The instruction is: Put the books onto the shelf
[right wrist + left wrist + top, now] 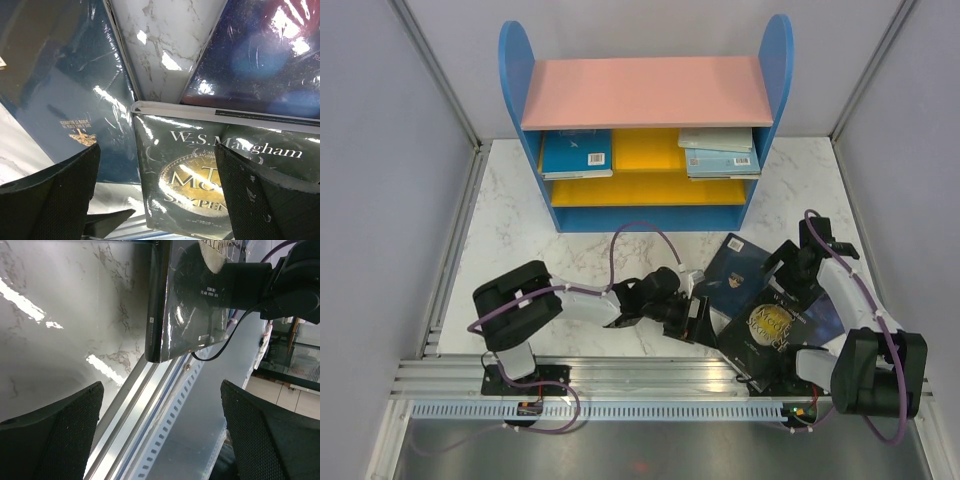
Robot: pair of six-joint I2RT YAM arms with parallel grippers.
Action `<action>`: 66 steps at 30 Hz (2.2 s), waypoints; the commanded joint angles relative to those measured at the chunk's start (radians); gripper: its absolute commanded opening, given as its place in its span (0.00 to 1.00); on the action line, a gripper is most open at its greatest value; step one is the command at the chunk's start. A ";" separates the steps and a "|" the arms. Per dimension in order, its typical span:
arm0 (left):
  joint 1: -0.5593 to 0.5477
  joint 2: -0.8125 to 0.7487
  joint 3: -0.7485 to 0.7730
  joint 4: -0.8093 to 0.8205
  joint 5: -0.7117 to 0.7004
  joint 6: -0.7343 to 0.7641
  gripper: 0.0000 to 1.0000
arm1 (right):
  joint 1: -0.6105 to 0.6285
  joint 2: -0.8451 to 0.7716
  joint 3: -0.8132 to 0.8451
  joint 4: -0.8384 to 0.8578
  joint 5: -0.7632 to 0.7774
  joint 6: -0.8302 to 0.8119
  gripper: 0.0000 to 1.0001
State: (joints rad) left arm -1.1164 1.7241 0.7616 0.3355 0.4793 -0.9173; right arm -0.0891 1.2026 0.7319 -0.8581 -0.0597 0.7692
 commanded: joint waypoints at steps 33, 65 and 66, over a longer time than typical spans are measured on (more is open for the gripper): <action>-0.125 0.204 -0.116 0.657 -0.206 -0.493 0.02 | -0.006 -0.166 -0.117 0.082 -0.210 0.010 0.98; -0.143 -1.178 0.217 -0.885 -0.958 -0.253 0.02 | 1.070 -0.436 0.049 0.657 0.046 0.574 0.98; -0.143 -1.178 0.226 -0.892 -0.966 -0.255 0.02 | 1.104 -0.430 0.043 0.703 0.087 0.606 0.98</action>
State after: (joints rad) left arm -1.2552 0.5583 0.8814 -0.6353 -0.3378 -1.2388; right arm 0.9180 0.7547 0.7475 -0.2943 -0.1749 1.2587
